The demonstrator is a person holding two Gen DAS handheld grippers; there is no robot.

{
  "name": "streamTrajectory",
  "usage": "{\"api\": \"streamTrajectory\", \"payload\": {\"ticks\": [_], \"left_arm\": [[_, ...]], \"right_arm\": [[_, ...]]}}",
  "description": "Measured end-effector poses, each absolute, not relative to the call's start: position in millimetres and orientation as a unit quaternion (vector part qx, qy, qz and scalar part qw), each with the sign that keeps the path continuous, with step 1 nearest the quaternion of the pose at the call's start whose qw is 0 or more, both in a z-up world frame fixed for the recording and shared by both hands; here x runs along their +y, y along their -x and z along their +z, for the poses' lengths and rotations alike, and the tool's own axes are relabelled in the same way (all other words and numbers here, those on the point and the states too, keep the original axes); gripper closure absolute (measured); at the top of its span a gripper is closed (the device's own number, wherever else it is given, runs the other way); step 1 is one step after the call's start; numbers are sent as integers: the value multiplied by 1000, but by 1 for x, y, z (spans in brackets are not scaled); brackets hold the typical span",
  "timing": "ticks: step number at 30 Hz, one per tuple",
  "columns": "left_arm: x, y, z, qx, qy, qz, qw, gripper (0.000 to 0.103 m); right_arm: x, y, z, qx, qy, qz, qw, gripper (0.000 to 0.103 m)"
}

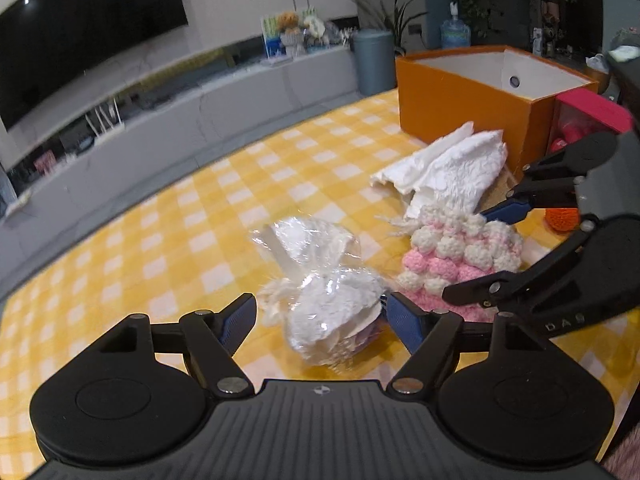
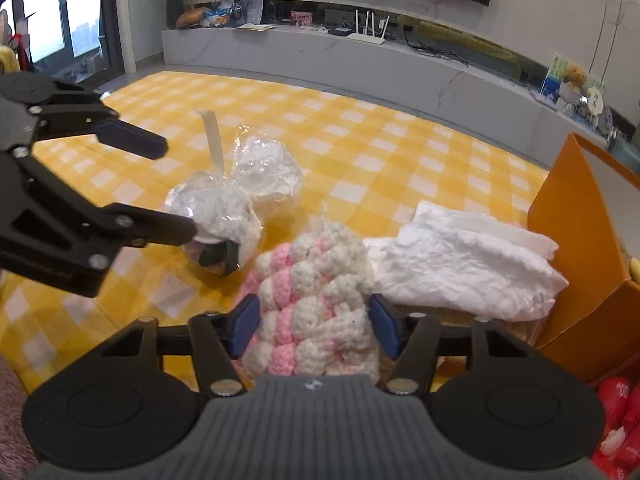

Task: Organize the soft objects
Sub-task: 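Grasp the plastic-wrapped white bundle with the left gripper while the right gripper grasps the pink crocheted hat, then carry the bundle and hat over the orange box and open both grippers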

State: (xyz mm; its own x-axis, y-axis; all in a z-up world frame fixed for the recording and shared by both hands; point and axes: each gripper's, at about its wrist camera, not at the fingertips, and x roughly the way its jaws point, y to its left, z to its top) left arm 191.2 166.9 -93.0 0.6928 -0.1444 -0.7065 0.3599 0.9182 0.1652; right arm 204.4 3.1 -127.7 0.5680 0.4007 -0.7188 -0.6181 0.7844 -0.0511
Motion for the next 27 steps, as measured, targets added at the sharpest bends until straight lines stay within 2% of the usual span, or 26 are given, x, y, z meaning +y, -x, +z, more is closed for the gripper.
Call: {"api": "streamTrajectory", "payload": {"ticks": [2, 7, 10, 11, 13, 14, 15, 20, 27], "left_arm": [[164, -196, -97, 378, -140, -137, 905, 16], [158, -205, -107, 411, -125, -120, 895, 16], [157, -206, -111, 420, -130, -104, 892, 19], [158, -206, -111, 426, -128, -102, 890, 30], [159, -205, -108, 429, -125, -99, 889, 41], [158, -203, -105, 428, -127, -96, 889, 50], [159, -202, -103, 427, -124, -92, 891, 54], [153, -188, -84, 416, -105, -80, 900, 62], [130, -147, -42, 376, -34, -64, 924, 63]], "right_arm": [[2, -202, -127, 351, 163, 288, 876, 69], [-3, -197, -124, 342, 170, 296, 876, 75], [-8, -193, -119, 340, 163, 299, 877, 77], [-10, -191, -117, 340, 158, 299, 877, 77], [-15, -187, -111, 338, 153, 299, 879, 79], [-18, -185, -108, 335, 150, 298, 881, 79], [-21, -184, -106, 333, 148, 298, 882, 79], [-32, -175, -93, 324, 134, 304, 886, 79], [-55, -154, -70, 302, 120, 301, 896, 79]]}}
